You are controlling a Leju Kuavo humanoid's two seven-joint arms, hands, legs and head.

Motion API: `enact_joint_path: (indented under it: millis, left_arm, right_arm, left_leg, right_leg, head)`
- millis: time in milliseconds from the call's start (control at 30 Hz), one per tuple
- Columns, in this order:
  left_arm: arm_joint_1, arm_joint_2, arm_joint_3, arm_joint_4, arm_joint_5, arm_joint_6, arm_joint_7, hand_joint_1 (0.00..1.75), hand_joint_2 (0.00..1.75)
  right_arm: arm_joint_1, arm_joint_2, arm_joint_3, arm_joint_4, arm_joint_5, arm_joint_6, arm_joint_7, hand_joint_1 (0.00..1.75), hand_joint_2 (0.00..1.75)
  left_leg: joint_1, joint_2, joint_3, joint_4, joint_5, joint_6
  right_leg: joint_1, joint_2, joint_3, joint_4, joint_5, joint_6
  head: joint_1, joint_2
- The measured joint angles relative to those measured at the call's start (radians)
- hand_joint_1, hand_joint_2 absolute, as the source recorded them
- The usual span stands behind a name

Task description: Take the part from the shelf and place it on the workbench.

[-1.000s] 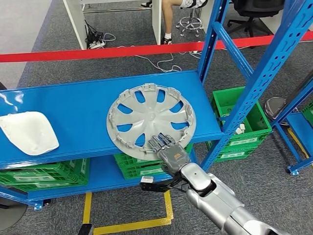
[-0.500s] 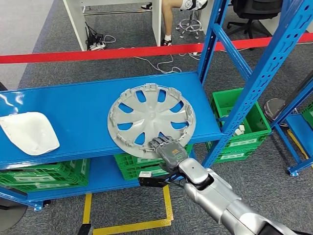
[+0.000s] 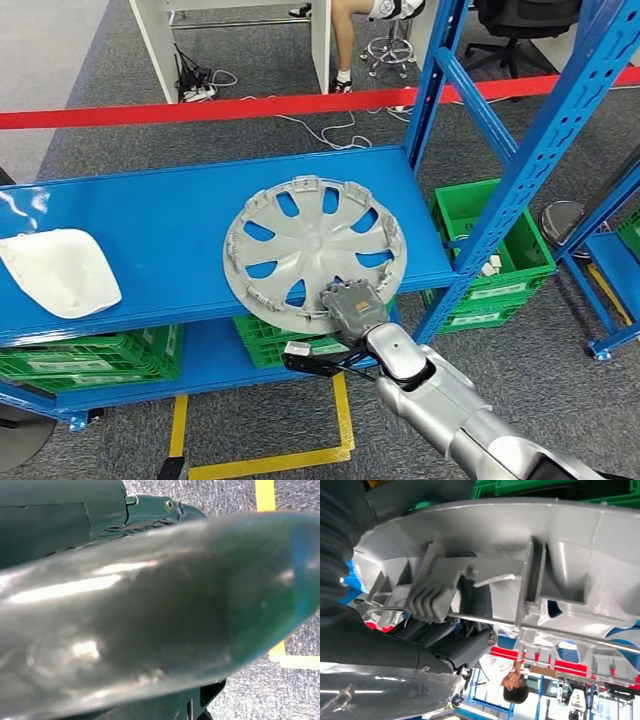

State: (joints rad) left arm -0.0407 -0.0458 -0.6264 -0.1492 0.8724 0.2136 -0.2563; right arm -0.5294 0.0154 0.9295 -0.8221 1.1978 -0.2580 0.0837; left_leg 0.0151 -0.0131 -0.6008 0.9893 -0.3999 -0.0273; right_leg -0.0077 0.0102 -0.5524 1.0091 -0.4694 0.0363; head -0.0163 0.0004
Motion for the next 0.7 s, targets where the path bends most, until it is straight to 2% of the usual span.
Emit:
enact_joint_path:
  millis: [467,600,700]
  left_arm:
    - [0.000,0.000,0.000,0.000,0.008,0.000,-0.015,0.00,0.00]
    - [0.001,0.000,0.000,0.000,0.009,0.009,-0.044,0.00,0.00]
    - [0.003,0.000,-0.001,0.000,0.005,0.059,-0.131,0.00,0.00]
  right_arm:
    - [0.046,0.006,-0.065,-0.006,0.011,-0.106,-0.029,1.75,1.75]
    - [0.094,0.006,-0.118,-0.063,-0.060,-0.255,-0.110,1.75,1.75]
    - [0.159,0.004,-0.179,-0.160,-0.174,-0.314,-0.199,1.75,1.75]
  left_leg:
    - [0.000,0.000,-0.001,0.000,0.000,0.000]
    - [0.000,0.000,-0.002,0.000,0.000,0.000]
    - [0.000,0.000,-0.003,0.000,0.000,0.000]
  right_leg:
    - [0.000,0.000,-0.001,0.000,0.000,0.000]
    - [0.000,0.000,-0.002,0.000,0.000,0.000]
    - [0.000,0.000,-0.003,0.000,-0.001,0.000]
  head:
    - [0.000,0.000]
    - [0.000,0.000]
    - [0.000,0.000]
